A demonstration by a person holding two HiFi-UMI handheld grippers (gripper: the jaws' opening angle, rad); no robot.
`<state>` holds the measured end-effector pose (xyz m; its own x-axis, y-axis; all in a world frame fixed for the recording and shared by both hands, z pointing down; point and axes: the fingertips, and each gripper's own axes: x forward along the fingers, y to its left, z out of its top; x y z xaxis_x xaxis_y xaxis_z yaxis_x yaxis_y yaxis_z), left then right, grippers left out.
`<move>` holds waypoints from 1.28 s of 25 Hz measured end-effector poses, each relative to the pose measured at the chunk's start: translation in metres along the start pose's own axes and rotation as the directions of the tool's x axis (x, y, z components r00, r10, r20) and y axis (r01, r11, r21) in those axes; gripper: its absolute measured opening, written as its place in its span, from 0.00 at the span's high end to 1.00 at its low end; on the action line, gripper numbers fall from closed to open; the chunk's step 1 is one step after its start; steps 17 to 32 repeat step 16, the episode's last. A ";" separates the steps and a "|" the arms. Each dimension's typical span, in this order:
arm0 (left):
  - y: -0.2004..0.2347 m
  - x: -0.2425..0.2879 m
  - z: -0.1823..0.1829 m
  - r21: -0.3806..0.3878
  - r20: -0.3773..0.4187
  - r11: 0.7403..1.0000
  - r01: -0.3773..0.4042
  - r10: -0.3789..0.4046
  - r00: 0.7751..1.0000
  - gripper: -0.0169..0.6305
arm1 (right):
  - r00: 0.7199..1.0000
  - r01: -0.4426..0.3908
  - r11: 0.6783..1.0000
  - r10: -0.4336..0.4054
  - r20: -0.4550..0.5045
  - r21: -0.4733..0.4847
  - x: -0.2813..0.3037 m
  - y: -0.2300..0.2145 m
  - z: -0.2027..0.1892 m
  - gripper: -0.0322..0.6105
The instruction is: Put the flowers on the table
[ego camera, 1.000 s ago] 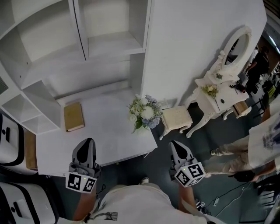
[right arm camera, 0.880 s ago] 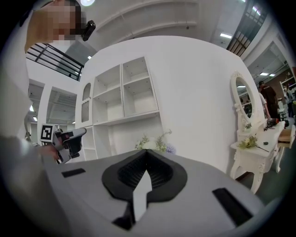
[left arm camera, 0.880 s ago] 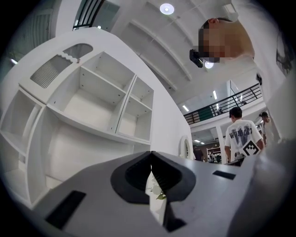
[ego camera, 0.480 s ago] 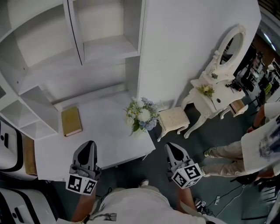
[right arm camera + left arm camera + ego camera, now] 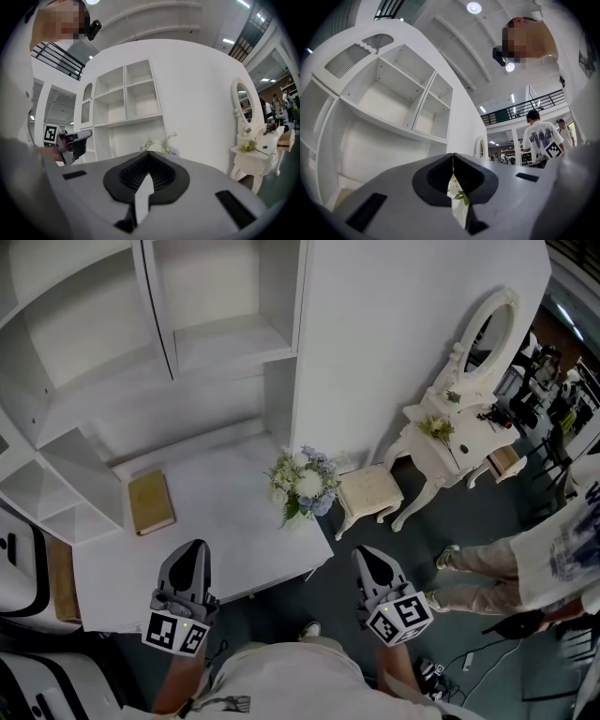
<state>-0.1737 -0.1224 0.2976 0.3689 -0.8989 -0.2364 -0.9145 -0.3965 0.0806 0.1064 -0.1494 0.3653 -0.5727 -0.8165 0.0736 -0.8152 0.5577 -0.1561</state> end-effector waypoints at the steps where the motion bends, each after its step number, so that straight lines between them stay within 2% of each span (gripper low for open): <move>1: 0.000 0.000 0.000 -0.002 0.001 1.000 0.004 -0.004 1.000 0.95 | 1.000 0.001 1.000 -0.001 -0.002 -0.001 -0.001 0.002 -0.001 0.93; 32: -0.005 0.002 -0.011 -0.009 -0.025 1.000 0.009 -0.009 1.000 0.95 | 1.000 -0.023 1.000 0.023 0.001 0.012 0.006 0.004 -0.007 0.94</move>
